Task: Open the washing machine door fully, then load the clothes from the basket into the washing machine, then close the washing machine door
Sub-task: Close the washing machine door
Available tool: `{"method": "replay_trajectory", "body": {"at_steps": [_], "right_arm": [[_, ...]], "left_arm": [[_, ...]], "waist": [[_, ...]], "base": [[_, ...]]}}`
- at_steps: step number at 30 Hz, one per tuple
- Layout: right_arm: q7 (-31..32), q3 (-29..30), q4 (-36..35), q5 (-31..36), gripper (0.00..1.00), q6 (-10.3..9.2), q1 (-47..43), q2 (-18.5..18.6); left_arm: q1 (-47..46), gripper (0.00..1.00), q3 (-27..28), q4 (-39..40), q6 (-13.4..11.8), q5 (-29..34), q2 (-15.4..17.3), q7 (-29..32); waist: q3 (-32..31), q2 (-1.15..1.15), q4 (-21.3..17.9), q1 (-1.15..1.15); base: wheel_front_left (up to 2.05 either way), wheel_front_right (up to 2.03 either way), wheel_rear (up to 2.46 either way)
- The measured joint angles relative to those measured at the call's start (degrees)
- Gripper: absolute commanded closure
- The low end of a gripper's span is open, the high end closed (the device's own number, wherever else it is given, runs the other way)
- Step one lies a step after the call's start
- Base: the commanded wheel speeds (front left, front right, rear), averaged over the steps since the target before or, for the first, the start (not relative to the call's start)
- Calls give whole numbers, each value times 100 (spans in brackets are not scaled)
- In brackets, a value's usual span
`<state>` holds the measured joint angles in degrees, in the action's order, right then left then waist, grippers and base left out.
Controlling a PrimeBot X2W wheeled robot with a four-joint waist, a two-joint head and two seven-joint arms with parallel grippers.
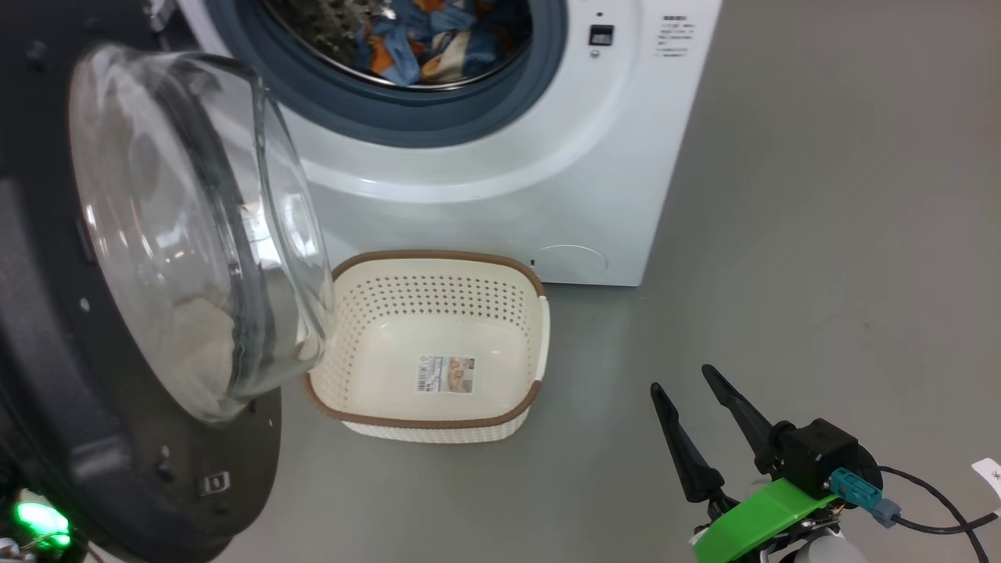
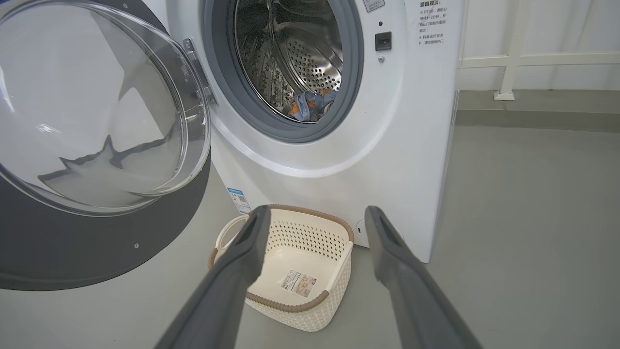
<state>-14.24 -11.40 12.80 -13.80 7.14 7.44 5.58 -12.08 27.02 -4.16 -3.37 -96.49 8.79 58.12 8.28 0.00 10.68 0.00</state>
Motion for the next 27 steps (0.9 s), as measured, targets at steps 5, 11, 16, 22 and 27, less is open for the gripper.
{"method": "replay_trajectory", "body": {"at_steps": [5,11,16,22,27], "right_arm": [[0,44,12,-9,0,0,1,-43],[-2,100,8,-41,0,0,1,-71],[-4,114,0,-41,0,0,1,-96],[-4,157,-11,-41,0,0,1,-146],[-5,223,-16,-41,0,0,1,-163]], "left_arm": [[26,100,-107,188,1,-20,-223,30],[104,100,-250,404,24,-43,-433,-32],[124,100,-492,467,265,-45,-582,-282],[58,100,-888,346,527,13,-647,-656],[-238,100,-1156,12,735,32,-682,-1102]], "waist": [[11,0,-263,0],[3,0,-550,0],[-10,0,-830,0],[-23,0,-1153,0],[-29,0,-1448,0]], "base": [[0,0,0],[0,0,0],[0,0,0],[0,0,0],[0,0,0]]}}
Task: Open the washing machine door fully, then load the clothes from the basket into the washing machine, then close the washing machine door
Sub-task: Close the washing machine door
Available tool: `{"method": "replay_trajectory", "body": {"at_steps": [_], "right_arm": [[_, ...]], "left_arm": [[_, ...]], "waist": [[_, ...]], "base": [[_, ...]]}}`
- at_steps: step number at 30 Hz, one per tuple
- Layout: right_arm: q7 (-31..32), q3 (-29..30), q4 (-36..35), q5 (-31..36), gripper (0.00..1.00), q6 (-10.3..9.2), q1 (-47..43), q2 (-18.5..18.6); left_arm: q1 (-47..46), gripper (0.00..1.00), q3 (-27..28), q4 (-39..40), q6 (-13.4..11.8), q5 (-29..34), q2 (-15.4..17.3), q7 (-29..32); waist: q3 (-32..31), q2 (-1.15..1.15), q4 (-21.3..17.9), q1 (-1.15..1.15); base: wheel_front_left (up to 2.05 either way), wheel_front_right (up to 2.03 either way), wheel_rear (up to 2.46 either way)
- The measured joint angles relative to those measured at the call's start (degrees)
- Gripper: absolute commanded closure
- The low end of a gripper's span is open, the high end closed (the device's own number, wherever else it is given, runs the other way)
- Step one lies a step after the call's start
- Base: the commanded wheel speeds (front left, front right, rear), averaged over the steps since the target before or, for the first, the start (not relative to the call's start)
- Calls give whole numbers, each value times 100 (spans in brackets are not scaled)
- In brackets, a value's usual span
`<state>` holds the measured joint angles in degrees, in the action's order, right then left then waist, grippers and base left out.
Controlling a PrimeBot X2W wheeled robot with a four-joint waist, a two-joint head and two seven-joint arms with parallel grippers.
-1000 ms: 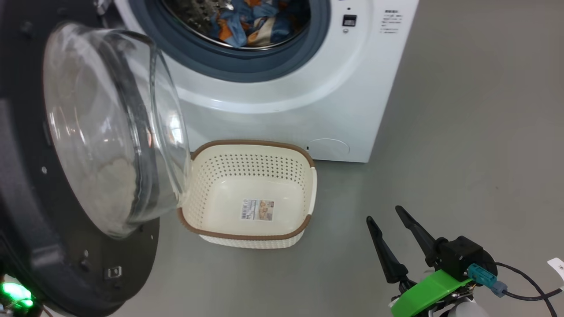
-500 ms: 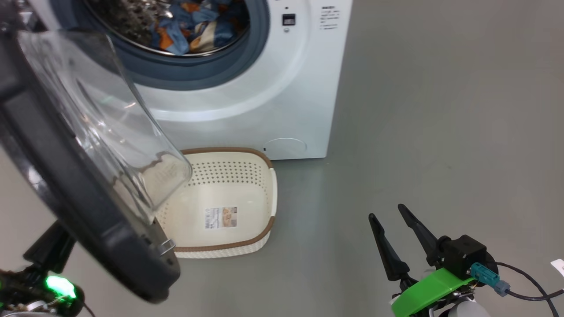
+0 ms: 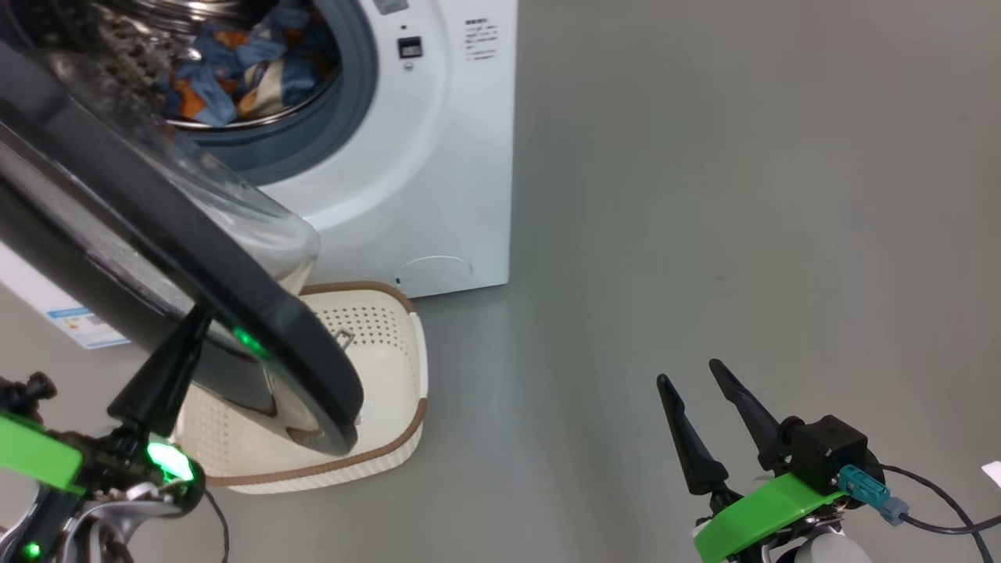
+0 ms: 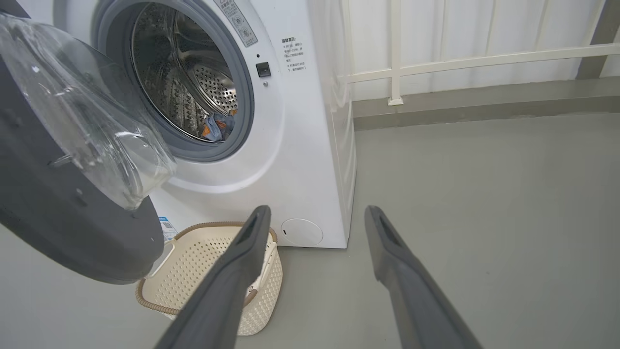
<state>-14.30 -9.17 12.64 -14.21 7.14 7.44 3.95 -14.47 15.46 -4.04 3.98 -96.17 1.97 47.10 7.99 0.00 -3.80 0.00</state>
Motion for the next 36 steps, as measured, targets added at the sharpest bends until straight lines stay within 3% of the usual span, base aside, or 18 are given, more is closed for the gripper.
{"method": "replay_trajectory", "body": {"at_steps": [10,20,29,36], "right_arm": [[0,-3,-2,-7,0,0,1,-29],[0,35,-9,-7,0,0,1,-40],[0,91,-10,-7,0,0,1,-62],[0,90,-5,-7,0,0,-3,-67]], "left_arm": [[-609,100,-318,-699,237,-29,-11,-925],[-1174,100,-454,-1105,285,25,-23,-1623],[-1168,100,-444,-957,286,25,-45,-1728],[-637,100,-423,-684,290,10,-46,-1847]], "waist": [[29,0,-477,0],[109,0,-792,0],[51,0,-717,0],[-90,0,-488,0]], "base": [[0,0,0],[0,0,0],[0,0,0],[0,0,0]]}}
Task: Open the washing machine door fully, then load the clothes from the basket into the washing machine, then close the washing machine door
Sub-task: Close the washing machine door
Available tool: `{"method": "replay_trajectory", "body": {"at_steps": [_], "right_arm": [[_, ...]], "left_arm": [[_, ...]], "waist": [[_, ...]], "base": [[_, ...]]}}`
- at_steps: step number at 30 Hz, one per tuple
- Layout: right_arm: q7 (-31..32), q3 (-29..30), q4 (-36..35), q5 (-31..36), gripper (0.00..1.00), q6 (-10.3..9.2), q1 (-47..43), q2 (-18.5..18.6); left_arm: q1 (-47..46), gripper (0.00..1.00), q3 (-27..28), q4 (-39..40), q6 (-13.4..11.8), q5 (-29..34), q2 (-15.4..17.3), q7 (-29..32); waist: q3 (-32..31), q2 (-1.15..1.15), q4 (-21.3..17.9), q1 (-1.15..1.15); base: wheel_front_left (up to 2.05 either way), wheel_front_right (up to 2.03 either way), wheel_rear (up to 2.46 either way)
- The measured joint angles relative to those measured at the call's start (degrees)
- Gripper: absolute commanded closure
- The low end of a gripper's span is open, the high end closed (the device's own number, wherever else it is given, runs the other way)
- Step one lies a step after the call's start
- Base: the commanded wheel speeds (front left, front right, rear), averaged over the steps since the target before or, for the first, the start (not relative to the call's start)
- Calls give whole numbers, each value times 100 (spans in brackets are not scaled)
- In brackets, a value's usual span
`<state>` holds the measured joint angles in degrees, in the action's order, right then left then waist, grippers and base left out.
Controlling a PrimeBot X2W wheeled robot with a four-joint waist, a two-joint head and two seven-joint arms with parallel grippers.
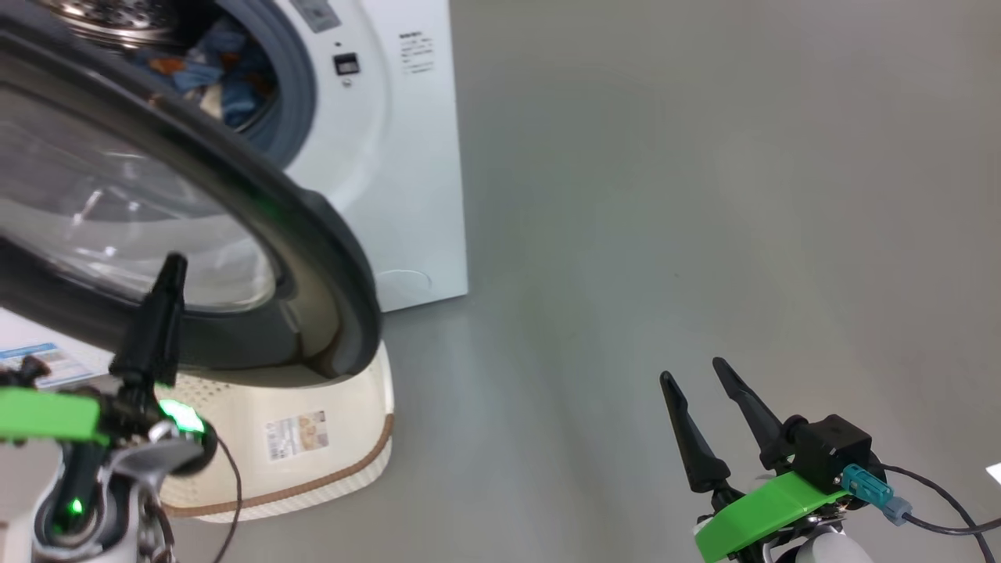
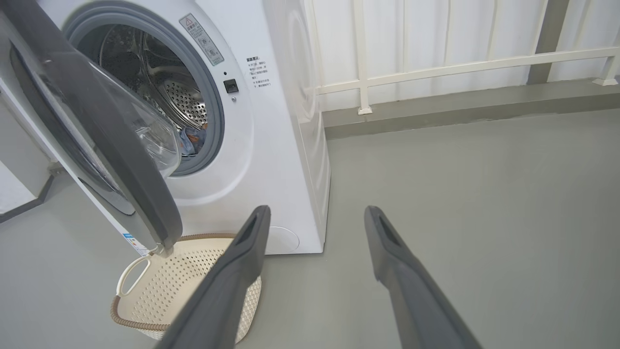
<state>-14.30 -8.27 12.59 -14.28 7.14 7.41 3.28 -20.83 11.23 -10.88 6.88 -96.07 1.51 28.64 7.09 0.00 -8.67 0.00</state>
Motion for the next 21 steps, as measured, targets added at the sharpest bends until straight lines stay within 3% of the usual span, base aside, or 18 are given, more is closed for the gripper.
{"method": "replay_trajectory", "body": {"at_steps": [10,11,12,13,18,21], "right_arm": [[0,-1,14,1,0,0,-74,-7],[0,0,15,1,0,0,-77,-7],[0,-3,14,1,0,0,-84,-7],[0,-9,15,1,0,0,-96,-8],[0,-7,24,1,0,0,-170,-9],[0,-4,24,1,0,0,-170,-10]], "left_arm": [[760,100,-103,504,1,-235,4,-376],[833,94,-113,524,1,-265,2,-437],[899,40,-112,546,1,-269,3,-514],[959,0,-111,568,1,-272,8,-569],[1169,0,-83,710,1,-202,5,-933],[1256,0,-52,929,1,469,25,-1251]], "waist": [[-272,0,363,0],[-292,0,396,0],[-312,0,428,0],[-331,0,456,0],[-403,0,566,0],[-422,0,614,0]], "base": [[0,0,0],[0,0,0],[0,0,0],[0,0,0],[0,0,0],[0,0,0]]}}
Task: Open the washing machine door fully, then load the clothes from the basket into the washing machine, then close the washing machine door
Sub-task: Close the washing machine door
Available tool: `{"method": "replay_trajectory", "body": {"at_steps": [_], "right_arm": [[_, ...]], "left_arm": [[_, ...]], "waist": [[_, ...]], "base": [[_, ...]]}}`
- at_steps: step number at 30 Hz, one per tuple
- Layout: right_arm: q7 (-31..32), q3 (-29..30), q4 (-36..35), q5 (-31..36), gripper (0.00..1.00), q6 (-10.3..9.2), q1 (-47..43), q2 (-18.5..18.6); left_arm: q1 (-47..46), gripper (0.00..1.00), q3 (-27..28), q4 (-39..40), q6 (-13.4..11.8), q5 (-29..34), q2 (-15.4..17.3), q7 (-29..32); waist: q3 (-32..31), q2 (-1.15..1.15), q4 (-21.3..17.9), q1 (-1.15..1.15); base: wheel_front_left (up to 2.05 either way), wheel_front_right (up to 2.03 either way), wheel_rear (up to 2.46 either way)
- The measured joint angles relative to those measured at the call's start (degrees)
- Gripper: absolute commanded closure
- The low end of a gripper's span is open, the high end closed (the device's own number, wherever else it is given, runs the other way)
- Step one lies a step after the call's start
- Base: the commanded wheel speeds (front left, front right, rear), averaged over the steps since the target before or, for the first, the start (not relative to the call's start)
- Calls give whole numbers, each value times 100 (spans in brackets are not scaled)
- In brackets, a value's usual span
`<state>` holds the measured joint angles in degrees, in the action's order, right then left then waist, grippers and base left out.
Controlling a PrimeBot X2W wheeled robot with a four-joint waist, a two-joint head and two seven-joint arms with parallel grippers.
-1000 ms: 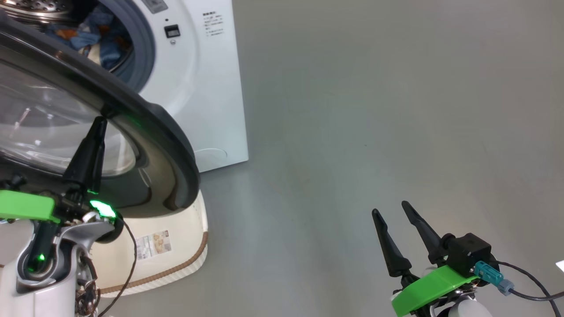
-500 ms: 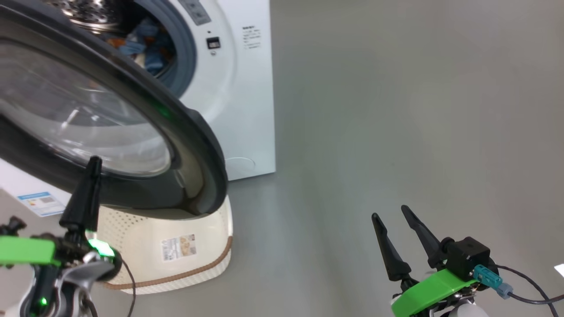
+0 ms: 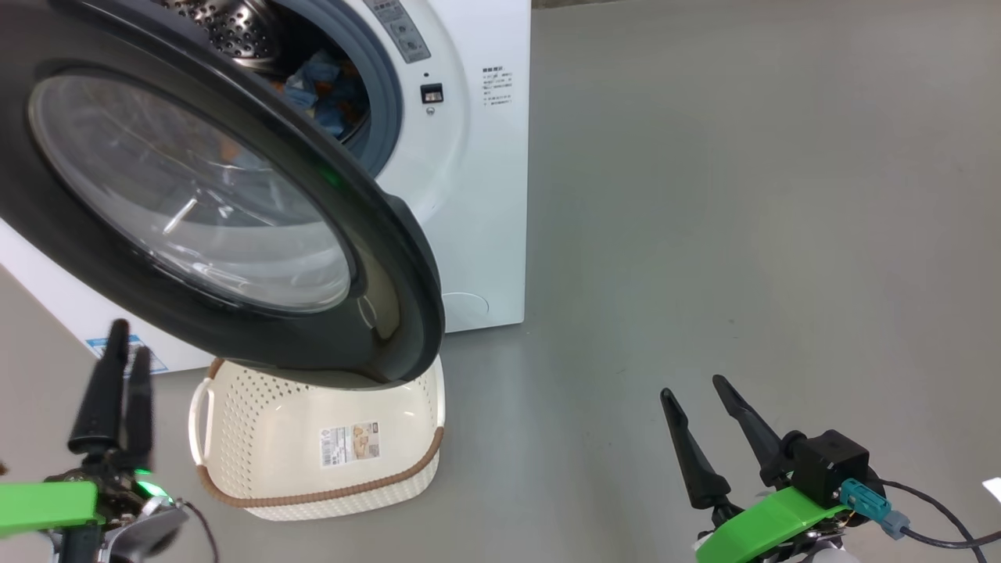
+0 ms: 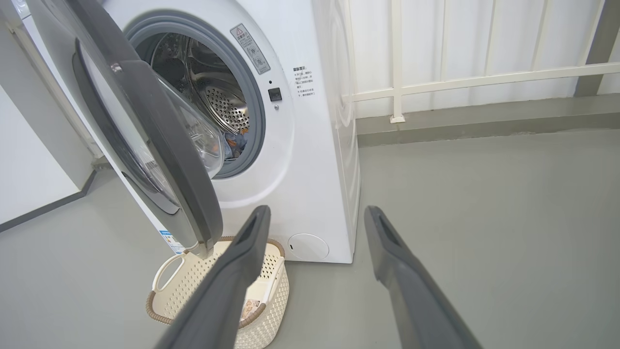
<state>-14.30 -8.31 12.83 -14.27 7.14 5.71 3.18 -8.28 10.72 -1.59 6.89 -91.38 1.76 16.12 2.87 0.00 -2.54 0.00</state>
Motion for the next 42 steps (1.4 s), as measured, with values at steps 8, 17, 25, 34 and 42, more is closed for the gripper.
{"method": "replay_trajectory", "body": {"at_steps": [8,17,25,34,42], "right_arm": [[0,-3,-18,0,0,0,0,-2],[0,-2,-22,0,0,0,0,-2],[0,4,-25,0,0,0,-1,-2],[0,1,-27,1,0,0,0,-4],[0,-8,-34,15,0,0,0,-4]], "left_arm": [[246,0,-513,465,0,1528,449,-1184],[570,0,-1769,68,35,3123,1462,-2918],[575,0,-1581,-268,36,4922,1399,-3042],[945,0,-947,-238,41,7199,832,-3042],[1178,0,-509,-281,14,8157,437,-3042]], "waist": [[7,0,30,0],[8,0,58,0],[7,0,83,0],[29,0,63,0],[29,0,27,0]], "base": [[0,0,0],[0,0,0],[0,0,0],[0,0,0],[0,0,0]]}}
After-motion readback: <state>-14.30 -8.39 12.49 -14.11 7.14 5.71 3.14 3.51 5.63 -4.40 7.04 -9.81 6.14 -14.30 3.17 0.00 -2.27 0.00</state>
